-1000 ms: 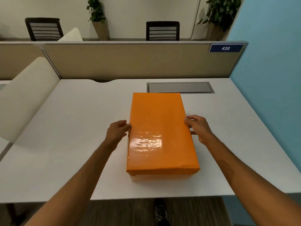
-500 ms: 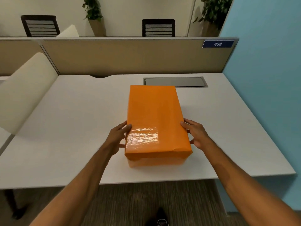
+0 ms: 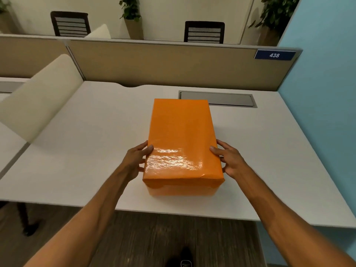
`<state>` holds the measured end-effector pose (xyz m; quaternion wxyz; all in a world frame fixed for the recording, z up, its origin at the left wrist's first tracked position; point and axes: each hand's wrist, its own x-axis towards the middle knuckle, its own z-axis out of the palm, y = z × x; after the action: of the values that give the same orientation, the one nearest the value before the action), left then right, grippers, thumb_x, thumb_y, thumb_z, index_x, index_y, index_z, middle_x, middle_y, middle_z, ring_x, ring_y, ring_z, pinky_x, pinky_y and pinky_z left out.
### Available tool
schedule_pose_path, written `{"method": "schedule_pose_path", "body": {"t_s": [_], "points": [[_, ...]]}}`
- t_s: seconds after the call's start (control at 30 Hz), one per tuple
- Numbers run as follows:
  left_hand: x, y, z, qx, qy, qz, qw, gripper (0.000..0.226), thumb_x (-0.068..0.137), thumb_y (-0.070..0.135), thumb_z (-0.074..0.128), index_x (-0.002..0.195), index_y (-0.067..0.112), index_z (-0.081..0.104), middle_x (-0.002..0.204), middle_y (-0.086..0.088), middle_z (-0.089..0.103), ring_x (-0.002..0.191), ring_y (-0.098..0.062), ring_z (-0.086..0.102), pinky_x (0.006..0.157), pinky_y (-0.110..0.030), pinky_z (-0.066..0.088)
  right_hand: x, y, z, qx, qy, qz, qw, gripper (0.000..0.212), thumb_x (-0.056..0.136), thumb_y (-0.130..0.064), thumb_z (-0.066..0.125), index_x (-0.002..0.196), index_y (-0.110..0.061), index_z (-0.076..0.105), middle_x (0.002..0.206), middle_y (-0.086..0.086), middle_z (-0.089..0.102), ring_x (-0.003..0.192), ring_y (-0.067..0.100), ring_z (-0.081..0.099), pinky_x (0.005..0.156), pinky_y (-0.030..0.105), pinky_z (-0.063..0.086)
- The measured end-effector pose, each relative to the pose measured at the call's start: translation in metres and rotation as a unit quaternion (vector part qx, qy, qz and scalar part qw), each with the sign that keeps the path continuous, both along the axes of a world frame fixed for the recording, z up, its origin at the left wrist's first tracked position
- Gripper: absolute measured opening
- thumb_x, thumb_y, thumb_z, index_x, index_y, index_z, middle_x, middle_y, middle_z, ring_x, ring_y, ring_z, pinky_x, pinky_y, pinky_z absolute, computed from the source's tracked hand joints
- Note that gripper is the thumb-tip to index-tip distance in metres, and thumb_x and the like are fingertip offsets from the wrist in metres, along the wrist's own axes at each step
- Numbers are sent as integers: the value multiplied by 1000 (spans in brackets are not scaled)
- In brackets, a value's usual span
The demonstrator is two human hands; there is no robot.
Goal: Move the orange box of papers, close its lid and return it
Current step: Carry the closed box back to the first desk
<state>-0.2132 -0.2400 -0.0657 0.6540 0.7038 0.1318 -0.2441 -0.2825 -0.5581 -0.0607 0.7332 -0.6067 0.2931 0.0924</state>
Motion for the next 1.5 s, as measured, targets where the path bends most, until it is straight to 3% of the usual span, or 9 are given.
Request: {"method": "schedule_pose_path", "body": {"t_s": [0.1,0.27,0.4,0.6,0.8,1.0,1.17,1.33,1.5], "points": [[1,9,8,-1,-17,18,1000,57,92,41,62,146,29,48,130,-6,64,110,-34,63,73,-48,56,12,6,3,5,-9,15,1000,73,75,-28,82,141,-32,51,127,3,62,112,31,59,79,58,51],[10,29,21,16,-37,55,998,59,91,41,63,146,26,48,134,-7,62,116,-37,61,88,-56,53,36,25,11,10,-25,39,999,75,73,-29,83,141,-33,51,129,3,61,109,29,60,75,56,52],[25,51,32,20,-45,84,995,58,91,38,64,146,24,49,134,-8,62,115,-38,61,85,-55,54,63,48,18,13,-28,54,998,74,77,-27,81,143,-32,48,132,3,60,113,31,59,76,56,51],[61,100,41,21,-60,118,991,58,88,39,68,142,23,54,129,-8,65,111,-36,64,80,-51,57,110,97,24,19,-36,70,997,71,80,-26,79,143,-33,48,130,2,60,108,29,61,60,46,54],[120,165,39,18,-68,130,989,55,87,37,69,139,24,57,123,-4,68,99,-28,68,66,-41,58,170,162,20,23,-40,70,996,70,80,-28,79,142,-34,48,127,0,61,102,26,62,55,43,54],[195,242,40,21,-71,105,992,53,86,38,70,136,26,58,121,-1,69,102,-30,68,73,-45,59,235,241,14,26,-28,55,998,67,83,-27,77,142,-35,48,130,1,59,111,32,59,56,43,54],[263,303,46,38,-70,50,996,73,79,41,77,145,27,47,128,-1,63,107,-28,65,92,-56,54,292,306,9,36,-24,41,998,65,83,-27,76,142,-36,48,129,1,59,111,32,59,55,42,54],[321,350,44,67,-81,8,994,74,84,38,73,149,29,39,117,3,62,93,-16,65,79,-44,54,345,354,4,41,-22,31,998,67,83,-27,76,143,-34,46,130,2,60,111,32,59,60,44,54],[371,379,31,66,-70,19,995,72,87,31,72,150,25,39,133,-7,58,105,-27,62,90,-51,50,393,383,-2,30,-23,30,999,68,83,-26,77,143,-34,45,128,1,59,112,31,59,65,46,53]]}}
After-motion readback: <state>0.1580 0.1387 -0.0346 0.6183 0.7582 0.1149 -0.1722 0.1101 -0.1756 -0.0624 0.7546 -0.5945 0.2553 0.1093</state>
